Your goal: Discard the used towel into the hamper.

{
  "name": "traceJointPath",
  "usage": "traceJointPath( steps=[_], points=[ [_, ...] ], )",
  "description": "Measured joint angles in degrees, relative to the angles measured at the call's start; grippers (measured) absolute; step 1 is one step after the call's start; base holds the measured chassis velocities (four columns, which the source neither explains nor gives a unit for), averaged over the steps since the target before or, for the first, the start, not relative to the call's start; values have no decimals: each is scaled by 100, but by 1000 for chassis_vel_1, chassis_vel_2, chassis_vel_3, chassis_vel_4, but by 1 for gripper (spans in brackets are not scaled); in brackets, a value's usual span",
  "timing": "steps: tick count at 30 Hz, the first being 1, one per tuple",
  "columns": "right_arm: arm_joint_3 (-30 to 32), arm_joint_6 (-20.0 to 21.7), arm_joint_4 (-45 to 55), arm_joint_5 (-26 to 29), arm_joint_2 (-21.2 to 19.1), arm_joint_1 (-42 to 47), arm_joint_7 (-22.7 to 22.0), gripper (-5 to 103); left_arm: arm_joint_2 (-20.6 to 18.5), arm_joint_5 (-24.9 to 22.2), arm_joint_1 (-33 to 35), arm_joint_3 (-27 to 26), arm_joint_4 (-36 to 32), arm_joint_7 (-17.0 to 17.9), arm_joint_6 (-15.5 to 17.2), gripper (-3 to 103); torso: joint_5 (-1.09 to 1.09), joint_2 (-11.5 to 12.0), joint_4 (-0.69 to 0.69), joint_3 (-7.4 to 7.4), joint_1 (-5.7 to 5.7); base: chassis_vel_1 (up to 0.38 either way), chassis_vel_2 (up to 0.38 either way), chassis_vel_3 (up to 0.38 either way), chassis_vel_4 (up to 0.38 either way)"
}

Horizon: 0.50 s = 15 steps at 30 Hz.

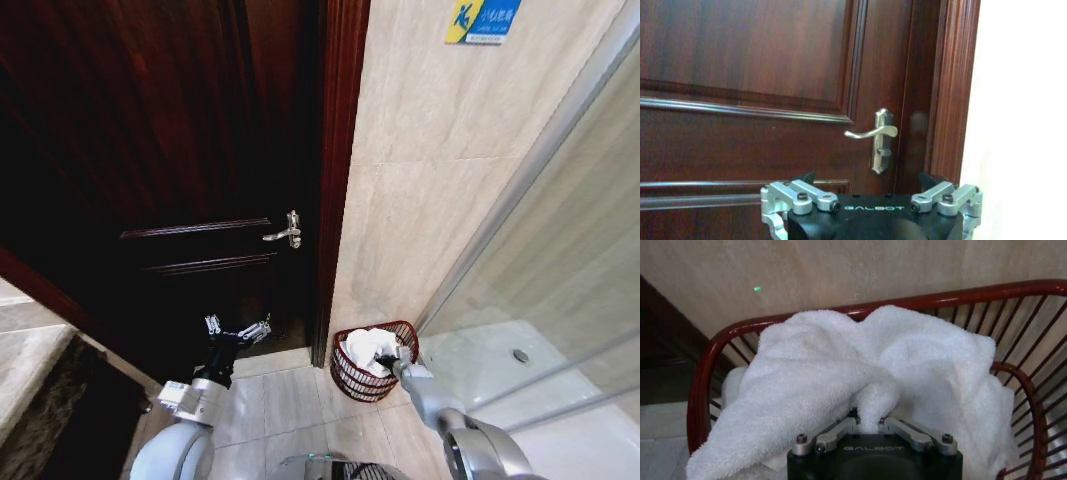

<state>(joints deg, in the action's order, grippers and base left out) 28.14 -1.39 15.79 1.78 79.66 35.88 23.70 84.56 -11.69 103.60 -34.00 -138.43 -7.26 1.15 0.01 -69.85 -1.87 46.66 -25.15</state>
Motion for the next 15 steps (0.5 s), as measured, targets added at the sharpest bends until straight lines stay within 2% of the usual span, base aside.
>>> traceJointPath(
  steps=[4,8,12,13,14,15],
  points=[
    [25,61,181,-8,-59,79,-62,5,0,0,0,0,0,0,0,100,1,0,-1,0,0,0,0,0,0],
    [-26,289,963,165,-266,462,-41,2,0,0,0,0,0,0,0,100,3,0,0,1,0,0,0,0,0],
    [-7,420,1790,355,-542,903,254,11,0,0,0,0,0,0,0,100,2,0,1,1,0,0,0,0,0],
    [-17,554,2331,604,-720,1180,303,21,-1,0,0,0,0,0,0,100,2,0,1,1,0,0,0,0,0],
    [-17,554,2331,604,-720,1180,303,21,-1,0,0,0,0,0,0,100,2,0,1,1,0,0,0,0,0],
    [-39,648,2739,809,-851,1405,311,27,0,0,0,0,0,-1,0,100,-2,0,1,1,0,0,0,0,0]
  ],
)
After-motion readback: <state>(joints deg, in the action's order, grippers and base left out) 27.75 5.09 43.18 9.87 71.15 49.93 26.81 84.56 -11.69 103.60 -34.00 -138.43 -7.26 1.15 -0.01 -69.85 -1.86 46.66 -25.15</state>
